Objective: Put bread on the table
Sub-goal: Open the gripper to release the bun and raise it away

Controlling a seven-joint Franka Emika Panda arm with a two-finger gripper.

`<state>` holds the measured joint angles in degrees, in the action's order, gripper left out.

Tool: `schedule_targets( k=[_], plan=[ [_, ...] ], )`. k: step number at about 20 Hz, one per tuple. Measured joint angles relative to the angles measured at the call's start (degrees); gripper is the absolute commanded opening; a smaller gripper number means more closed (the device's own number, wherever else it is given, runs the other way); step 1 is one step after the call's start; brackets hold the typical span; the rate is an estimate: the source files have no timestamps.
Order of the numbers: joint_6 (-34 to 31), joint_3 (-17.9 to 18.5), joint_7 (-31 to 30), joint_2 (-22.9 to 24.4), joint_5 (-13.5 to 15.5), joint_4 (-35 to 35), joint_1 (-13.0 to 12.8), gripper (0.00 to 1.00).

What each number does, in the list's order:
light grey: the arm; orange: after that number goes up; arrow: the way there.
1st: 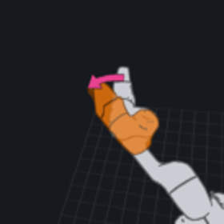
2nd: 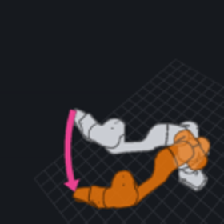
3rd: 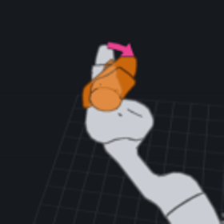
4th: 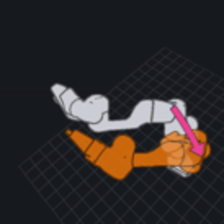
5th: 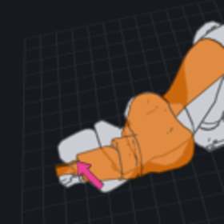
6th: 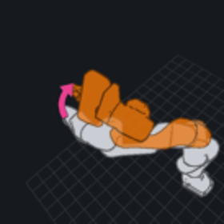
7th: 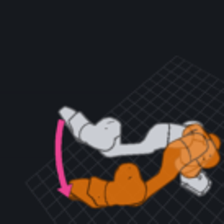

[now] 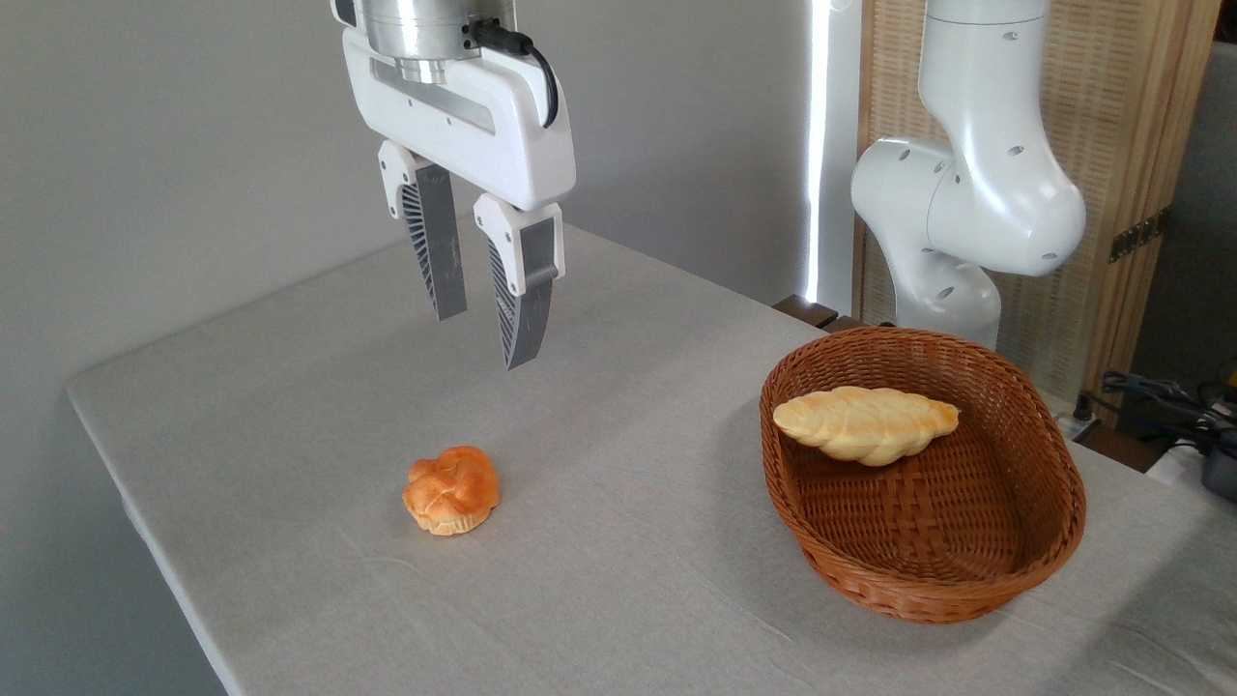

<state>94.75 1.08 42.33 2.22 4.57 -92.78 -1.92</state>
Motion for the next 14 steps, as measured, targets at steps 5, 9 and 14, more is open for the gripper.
schedule_targets(
  k=[5, 9, 14],
  plan=[
    [-0.1, -0.9, -0.8, -0.4, -1.9, 0.2, 0.0, 1.00],
    [-0.3, -3.1, -1.0, -0.9, -4.7, 0.2, 0.1, 1.00],
    [-0.4, -3.1, -1.0, -1.0, -4.8, 0.2, 0.2, 1.00]
  ],
)
